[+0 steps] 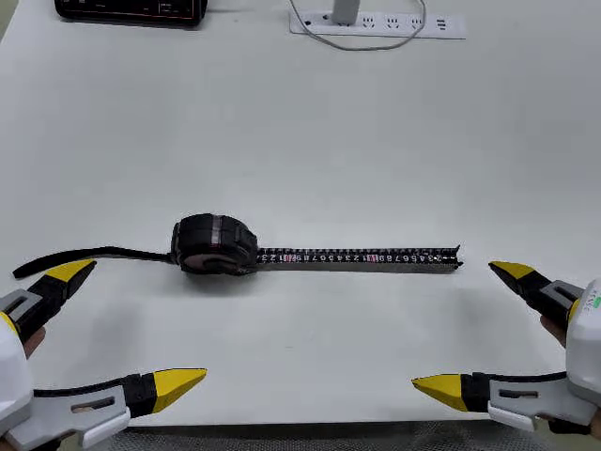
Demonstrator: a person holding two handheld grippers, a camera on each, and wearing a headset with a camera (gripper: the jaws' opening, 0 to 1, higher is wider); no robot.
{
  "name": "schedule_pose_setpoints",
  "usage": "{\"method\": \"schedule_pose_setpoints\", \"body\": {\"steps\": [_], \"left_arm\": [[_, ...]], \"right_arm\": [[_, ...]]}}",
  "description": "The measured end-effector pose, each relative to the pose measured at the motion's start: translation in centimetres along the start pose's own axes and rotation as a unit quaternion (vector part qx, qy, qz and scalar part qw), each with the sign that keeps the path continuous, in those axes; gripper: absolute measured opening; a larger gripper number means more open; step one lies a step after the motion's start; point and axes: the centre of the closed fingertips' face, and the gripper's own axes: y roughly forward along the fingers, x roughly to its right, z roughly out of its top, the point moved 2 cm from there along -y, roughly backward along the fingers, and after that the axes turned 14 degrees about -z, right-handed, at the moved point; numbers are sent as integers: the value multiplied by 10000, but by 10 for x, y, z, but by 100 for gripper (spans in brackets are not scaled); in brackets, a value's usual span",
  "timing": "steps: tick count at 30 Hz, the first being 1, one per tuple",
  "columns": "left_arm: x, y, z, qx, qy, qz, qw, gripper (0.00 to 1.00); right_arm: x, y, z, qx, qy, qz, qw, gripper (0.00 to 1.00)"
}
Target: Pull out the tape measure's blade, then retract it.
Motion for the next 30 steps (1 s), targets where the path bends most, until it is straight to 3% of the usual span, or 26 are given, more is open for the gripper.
{"method": "schedule_pose_setpoints", "body": {"steps": [30], "left_arm": [[0,1,3,20,-68,29,10000,99]], "right_arm": [[0,-2,0,9,23,-12,10000,99]]}}
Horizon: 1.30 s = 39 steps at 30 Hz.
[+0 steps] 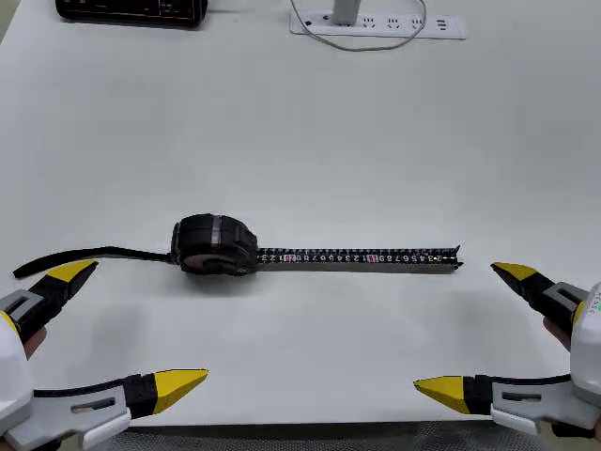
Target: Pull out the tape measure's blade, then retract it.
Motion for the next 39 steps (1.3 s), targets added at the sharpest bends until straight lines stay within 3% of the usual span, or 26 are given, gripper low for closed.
{"method": "schedule_pose_setpoints", "body": {"steps": [14,24,39], "left_arm": [[-4,6,5,11,-8,34,10000,99],[-5,5,2,-39,-37,44,10000,99],[-5,21,10,-58,-61,54,10000,98]], "right_arm": [[4,2,5,50,-32,-18,10000,99],[2,2,4,37,-30,-1,10000,99],[12,6,5,24,-92,-13,10000,99]]}}
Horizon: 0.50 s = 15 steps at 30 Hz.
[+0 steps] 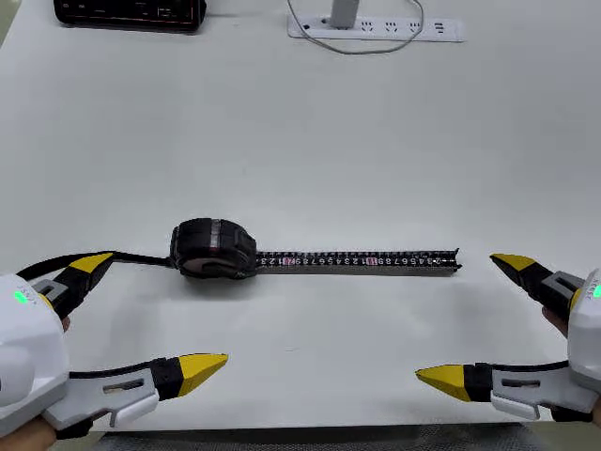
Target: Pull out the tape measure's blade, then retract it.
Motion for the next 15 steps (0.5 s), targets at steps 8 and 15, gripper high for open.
{"method": "schedule_pose_setpoints", "body": {"steps": [8,15], "left_arm": [[0,8,6,5,-15,-13,10000,99],[0,17,11,28,-39,-36,10000,98]], "right_arm": [[7,4,2,17,-40,12,10000,99],[12,6,2,11,-99,40,9999,99]]}}
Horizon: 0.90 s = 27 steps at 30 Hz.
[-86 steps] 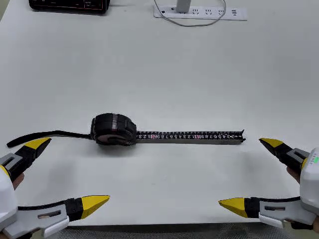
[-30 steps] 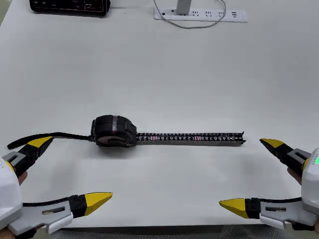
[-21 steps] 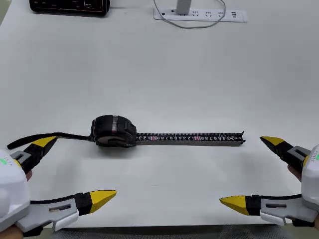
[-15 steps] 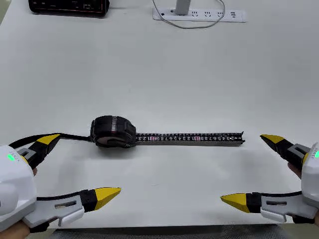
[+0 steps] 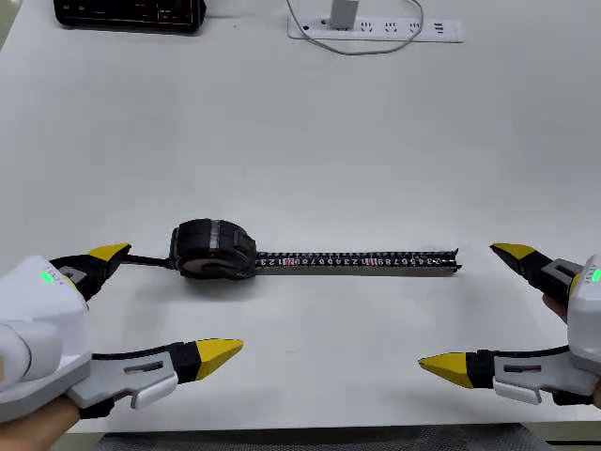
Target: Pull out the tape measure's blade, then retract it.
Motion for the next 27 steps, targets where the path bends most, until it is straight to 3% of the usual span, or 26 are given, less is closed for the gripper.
{"method": "schedule_pose_setpoints", "body": {"steps": [16,27], "left_arm": [[-3,17,2,130,-326,167,9992,95],[-6,27,3,278,-726,253,9967,93]], "right_arm": [[12,7,-1,-14,-45,109,9999,99],[17,11,-6,-101,-63,135,9998,99]]}}
